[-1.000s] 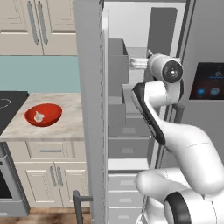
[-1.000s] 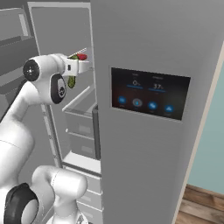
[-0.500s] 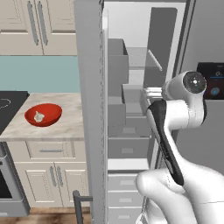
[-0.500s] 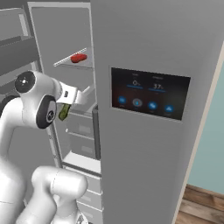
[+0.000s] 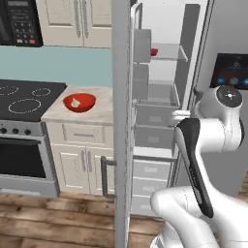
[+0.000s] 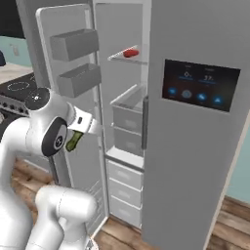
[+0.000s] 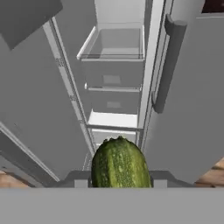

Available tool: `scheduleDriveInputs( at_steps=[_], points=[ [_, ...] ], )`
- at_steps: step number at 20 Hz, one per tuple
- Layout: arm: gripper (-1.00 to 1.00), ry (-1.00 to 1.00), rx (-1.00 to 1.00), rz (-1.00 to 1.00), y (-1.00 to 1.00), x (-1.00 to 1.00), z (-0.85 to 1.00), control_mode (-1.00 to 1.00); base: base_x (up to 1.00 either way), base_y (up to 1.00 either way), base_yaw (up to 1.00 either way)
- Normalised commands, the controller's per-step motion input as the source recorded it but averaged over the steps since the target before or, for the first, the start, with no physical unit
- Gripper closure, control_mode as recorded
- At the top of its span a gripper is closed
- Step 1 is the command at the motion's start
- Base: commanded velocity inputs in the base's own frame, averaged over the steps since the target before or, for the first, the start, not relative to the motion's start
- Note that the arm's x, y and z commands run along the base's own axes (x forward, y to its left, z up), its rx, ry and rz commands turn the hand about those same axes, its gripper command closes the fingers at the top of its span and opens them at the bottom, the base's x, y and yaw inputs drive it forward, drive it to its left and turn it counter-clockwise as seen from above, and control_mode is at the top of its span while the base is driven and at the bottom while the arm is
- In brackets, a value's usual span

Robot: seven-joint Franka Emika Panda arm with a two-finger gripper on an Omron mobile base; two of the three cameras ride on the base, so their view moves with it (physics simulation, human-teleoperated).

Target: Take the squash, garlic, and steak from the freezer and place them in the bowl on the counter.

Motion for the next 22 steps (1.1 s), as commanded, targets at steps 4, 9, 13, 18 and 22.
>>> scheduleDriveInputs(
  at_steps=[4,9,13,18,22],
  points=[
    [1.00,0.00,0.00,0.00,0.00,0.00,0.00,1.00,-0.52,0.41,0.71],
    [1.00,0.00,0.00,0.00,0.00,0.00,0.00,1.00,-0.44,0.45,0.73],
    [1.00,0.00,0.00,0.00,0.00,0.00,0.00,1.00,0.13,0.97,0.46],
    [1.00,0.00,0.00,0.00,0.00,0.00,0.00,1.00,0.95,0.85,0.08],
    [1.00,0.00,0.00,0.00,0.00,0.00,0.00,1.00,1.00,0.49,-0.14]
  ],
)
